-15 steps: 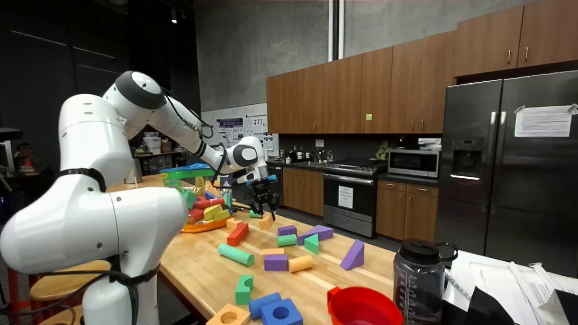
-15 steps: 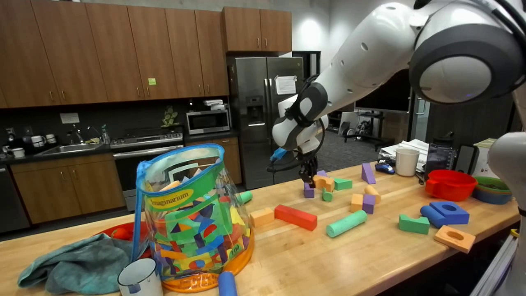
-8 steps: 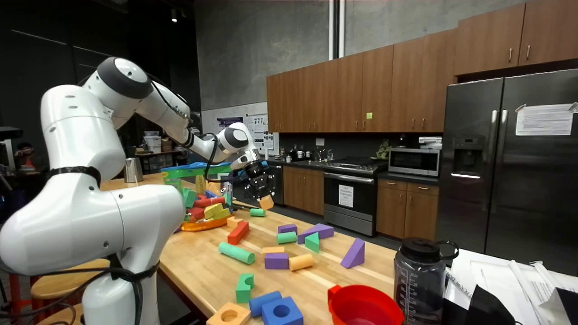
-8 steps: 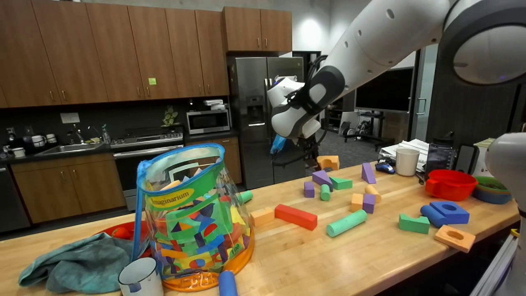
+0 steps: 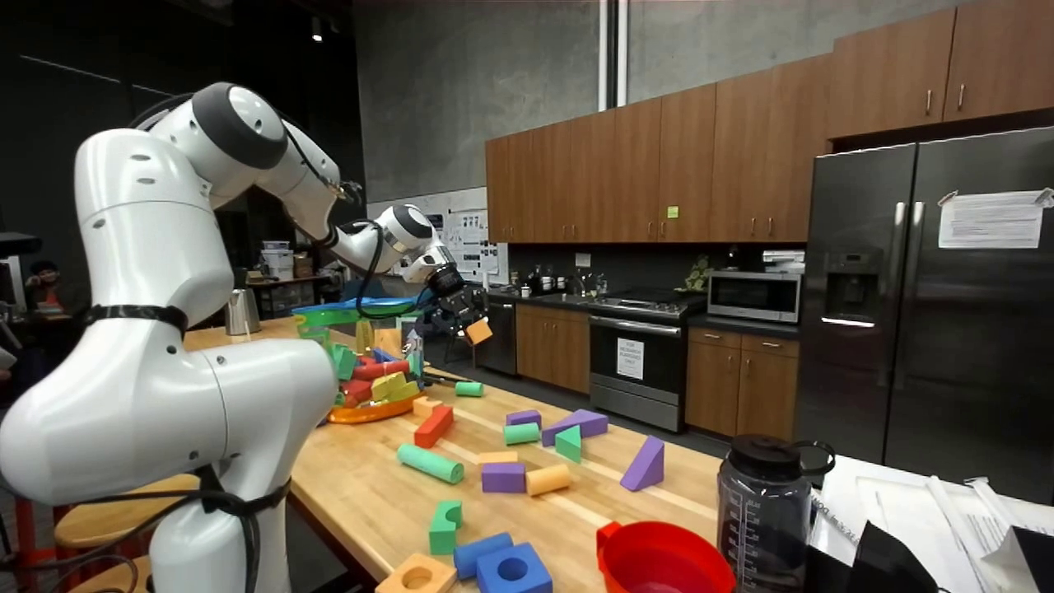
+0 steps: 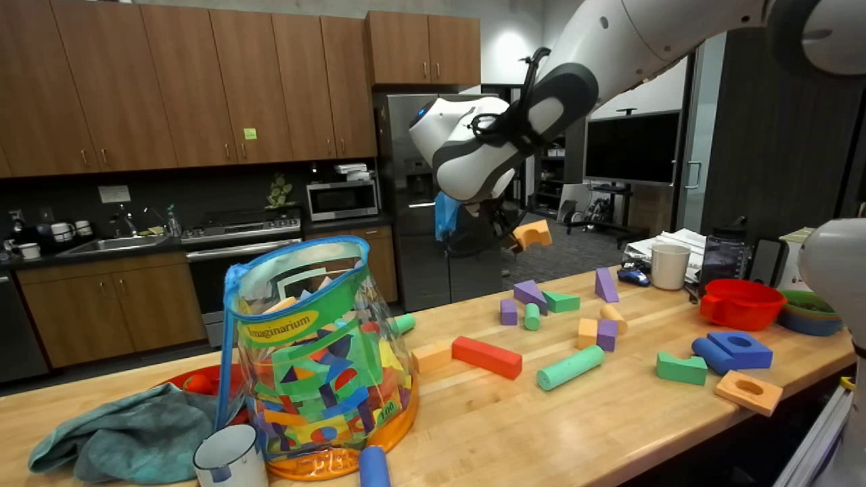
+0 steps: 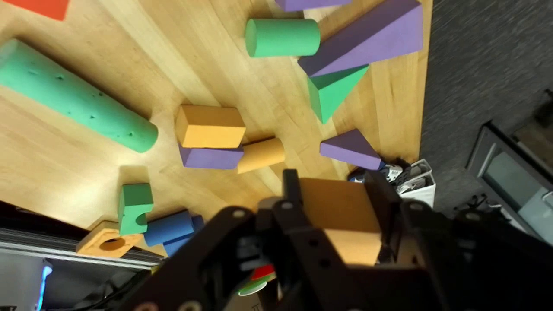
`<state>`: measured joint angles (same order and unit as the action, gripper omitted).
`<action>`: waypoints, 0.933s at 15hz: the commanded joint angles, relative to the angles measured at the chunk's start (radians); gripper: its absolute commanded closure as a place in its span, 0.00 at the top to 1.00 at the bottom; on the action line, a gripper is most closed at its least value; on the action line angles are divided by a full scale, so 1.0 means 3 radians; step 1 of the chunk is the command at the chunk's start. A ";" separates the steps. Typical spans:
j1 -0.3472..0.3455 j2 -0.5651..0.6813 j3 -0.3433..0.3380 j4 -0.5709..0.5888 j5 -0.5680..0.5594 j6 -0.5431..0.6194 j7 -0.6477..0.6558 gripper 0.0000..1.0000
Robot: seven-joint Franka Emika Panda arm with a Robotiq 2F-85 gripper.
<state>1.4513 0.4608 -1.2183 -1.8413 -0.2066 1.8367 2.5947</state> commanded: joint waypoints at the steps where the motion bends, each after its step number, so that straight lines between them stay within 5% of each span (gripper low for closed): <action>1: -0.0136 -0.0451 0.0515 0.0030 -0.0336 -0.0080 0.0061 0.16; 2: 0.0078 -0.0294 0.0300 0.0021 -0.0183 -0.0014 -0.0075 0.16; 3: 0.0154 -0.0394 0.0325 0.0008 -0.0259 -0.0006 -0.0035 0.16; 4: -0.0021 -0.0675 0.0659 0.0011 -0.0596 -0.0015 0.0189 0.16; 5: 0.0340 -0.0463 0.0221 0.0011 -0.0436 0.0095 0.0022 0.16; 11: 0.1336 -0.0247 -0.0999 -0.0070 -0.0148 0.1190 0.0025 0.16; 14: 0.1711 -0.0233 -0.1403 -0.0323 0.0037 0.1932 0.0018 0.16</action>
<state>1.8555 0.3786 -1.5223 -1.8594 -0.2457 2.2367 2.6002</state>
